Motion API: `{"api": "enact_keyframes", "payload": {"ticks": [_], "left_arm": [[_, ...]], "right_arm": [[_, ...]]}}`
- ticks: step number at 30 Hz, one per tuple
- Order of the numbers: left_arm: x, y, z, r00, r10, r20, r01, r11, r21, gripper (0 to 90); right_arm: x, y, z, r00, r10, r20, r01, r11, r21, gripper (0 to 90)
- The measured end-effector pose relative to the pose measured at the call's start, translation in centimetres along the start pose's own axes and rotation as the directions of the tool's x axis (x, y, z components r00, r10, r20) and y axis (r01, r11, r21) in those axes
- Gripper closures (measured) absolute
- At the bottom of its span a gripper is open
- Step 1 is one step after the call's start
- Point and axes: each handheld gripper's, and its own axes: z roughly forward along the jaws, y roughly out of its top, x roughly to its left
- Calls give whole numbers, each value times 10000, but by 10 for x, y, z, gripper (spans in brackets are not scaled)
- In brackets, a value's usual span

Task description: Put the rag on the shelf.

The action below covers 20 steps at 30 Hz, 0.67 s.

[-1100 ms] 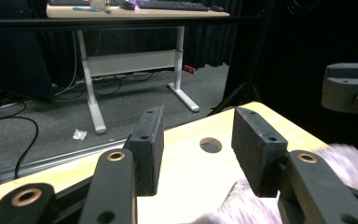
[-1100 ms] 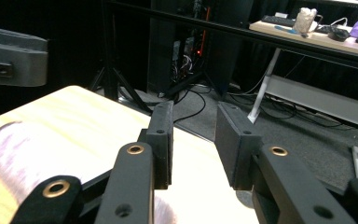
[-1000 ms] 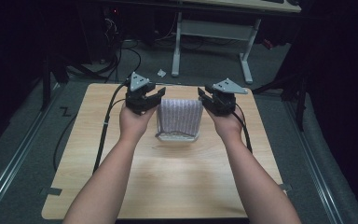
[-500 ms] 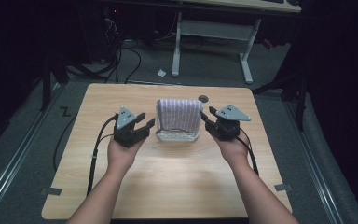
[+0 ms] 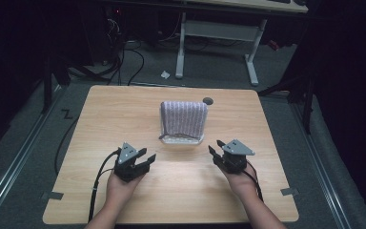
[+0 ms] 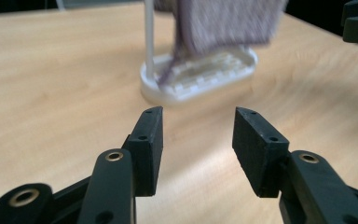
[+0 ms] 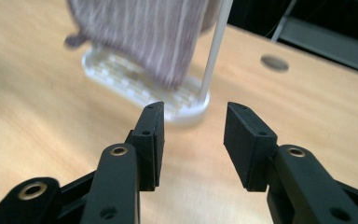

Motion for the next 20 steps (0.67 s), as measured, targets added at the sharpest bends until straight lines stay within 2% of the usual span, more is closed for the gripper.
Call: {"api": "enact_keyframes", "payload": {"ticks": [3,4,6,8,9,10,12,15,20], "left_arm": [[-8,-21,-9,9997,-192,142,186,9991,394,518],[-11,-25,-12,9997,-190,168,178,9974,700,518],[-18,-30,-17,9997,60,251,-87,9938,1108,502],[-22,-34,-21,9992,362,175,-380,9920,1205,502],[-22,-35,-21,9991,389,151,-405,9914,1243,503],[-21,-34,-22,9993,346,148,-361,9918,1222,505],[-19,-33,-22,9997,163,183,-182,9936,1116,505],[-16,-31,-23,9998,89,191,-107,9953,967,503],[-14,-30,-25,10000,3,81,-11,9961,880,504]], "right_arm": [[3,-19,-9,10000,-5,13,4,9997,260,586],[4,-27,-14,10000,87,34,-88,9996,267,586],[5,-45,-25,9994,349,45,-350,9989,308,604],[5,-52,-29,9994,336,-20,-333,9964,784,602],[5,-54,-32,9997,211,88,-218,9968,775,602],[3,-55,-35,9995,277,154,-288,9969,731,599],[-2,-55,-38,9975,700,110,-706,9956,616,586],[-5,-54,-37,9977,653,162,-660,9965,513,579],[-7,-58,-35,9964,833,171,-843,9941,685,579]]}}
